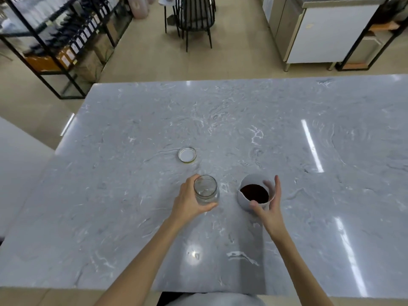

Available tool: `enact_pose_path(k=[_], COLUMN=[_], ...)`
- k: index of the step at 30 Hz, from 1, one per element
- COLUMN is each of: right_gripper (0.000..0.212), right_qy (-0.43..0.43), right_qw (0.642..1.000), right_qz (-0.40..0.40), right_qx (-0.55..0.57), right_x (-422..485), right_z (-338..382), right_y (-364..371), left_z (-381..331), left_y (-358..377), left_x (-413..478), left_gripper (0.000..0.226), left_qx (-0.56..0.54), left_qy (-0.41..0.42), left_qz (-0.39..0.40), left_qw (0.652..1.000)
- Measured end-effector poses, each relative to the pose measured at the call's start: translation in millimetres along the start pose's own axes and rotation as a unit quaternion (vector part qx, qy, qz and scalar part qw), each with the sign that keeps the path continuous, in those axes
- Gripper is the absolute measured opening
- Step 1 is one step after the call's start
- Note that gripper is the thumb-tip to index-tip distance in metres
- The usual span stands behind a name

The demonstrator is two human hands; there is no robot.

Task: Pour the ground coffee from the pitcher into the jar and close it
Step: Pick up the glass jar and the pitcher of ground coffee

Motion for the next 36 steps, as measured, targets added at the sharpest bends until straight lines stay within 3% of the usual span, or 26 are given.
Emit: enact_pose_path(k=[2,10,13,16,21,28,36], right_gripper=[0.113,0.097,0.095,0.103,0.098,0.1,0.119], right_qy=[-0.012,-0.074,-0.081,-0.138,-0.104,-0.074,-0.063], right_qw=[0.999,0.997,0.995,0.988,0.99,0.993,0.998], right_qz=[-0.009,0.003,-0.052,-0.03,-0.093,-0.086,-0.012], right_qx=[-0.032,-0.029,0.016,-0.067,0.015,0.026,-0.02], right_x=[0.7,17.6,19.6,14.2,24.0,28.2,30.6], right_z=[-2.9,9.8,18.9,34.4,29.0,5.0,-5.1], right_y=[0.4,12.1,-1.3,3.1,-29.6,-33.3,-19.8], left_z=[0.7,2.7,-5.8,-9.5,-8.0,-3.7,-2.4], left_y=[-0.3,-3.3,-0.8,-1.1,1.3,3.7,1.5], left_x=[-0.3,-2.5,3.4,5.0,5.6,6.6,9.6], left_gripper=[0.097,0.097,0.091,0.091,0.093,0.091,0.092], left_qx=[0.001,-0.009,0.008,0.015,0.0,-0.001,-0.009], left_qy=[0.002,0.009,0.036,0.045,0.047,0.044,0.042], left_qz=[-0.006,-0.037,-0.012,-0.013,-0.014,-0.002,0.014], left_qw=[1.0,0.999,0.999,0.999,0.999,0.999,0.999])
Point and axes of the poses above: each hand's wrist, its own x-axis towards the middle knuckle, its own y-axis out of the palm, z = x × y, the point moved 9 cm from there along x, towards the middle knuckle, and after that the axes turned 15 degrees about y, right-handed, at the moved point
